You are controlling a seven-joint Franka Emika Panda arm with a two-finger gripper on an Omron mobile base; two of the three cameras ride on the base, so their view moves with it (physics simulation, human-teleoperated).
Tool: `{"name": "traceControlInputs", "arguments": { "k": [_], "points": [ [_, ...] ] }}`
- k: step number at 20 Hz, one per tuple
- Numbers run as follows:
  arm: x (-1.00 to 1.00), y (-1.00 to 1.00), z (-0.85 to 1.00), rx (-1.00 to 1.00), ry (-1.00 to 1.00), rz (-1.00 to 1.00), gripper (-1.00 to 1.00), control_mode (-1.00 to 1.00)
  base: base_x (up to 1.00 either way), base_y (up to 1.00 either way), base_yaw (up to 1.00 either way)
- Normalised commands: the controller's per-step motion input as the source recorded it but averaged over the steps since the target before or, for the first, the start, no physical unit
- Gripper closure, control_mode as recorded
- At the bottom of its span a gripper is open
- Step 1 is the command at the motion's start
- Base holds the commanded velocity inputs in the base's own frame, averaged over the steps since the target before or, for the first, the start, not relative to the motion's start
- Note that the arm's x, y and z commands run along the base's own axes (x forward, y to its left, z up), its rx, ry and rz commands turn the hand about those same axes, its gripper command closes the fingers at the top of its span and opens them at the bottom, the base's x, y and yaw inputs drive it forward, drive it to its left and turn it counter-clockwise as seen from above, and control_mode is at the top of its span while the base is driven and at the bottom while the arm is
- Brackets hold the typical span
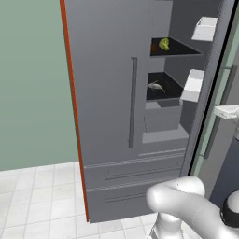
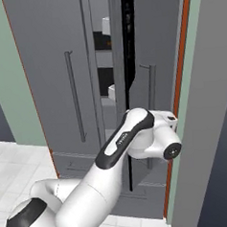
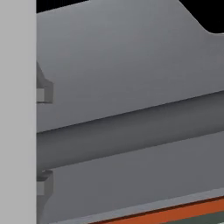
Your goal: Open the fridge, remove the banana, broccoli, and fish, and place them on any counter.
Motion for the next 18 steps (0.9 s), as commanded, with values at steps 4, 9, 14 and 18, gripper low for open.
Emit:
{"name": "traceControlInputs", "arguments": {
  "k": [4, 9, 14, 18],
  "points": [
    [-0.84, 0.21, 0.01, 0.00, 0.00, -0.14, -1.00, -1.00, 0.00, 0.00, 0.00],
    [-0.89, 0.32, 0.00, 0.00, 0.00, -0.14, -1.00, -1.00, 0.00, 0.00, 0.00],
    [-0.03, 0.06, 0.00, 0.00, 0.01, -0.16, -1.00, -1.00, 0.00, 0.00, 0.00],
    [-0.06, -0.09, 0.00, 0.00, 0.00, -0.35, -1.00, -1.00, 0.00, 0.00, 0.00]
  ]
}}
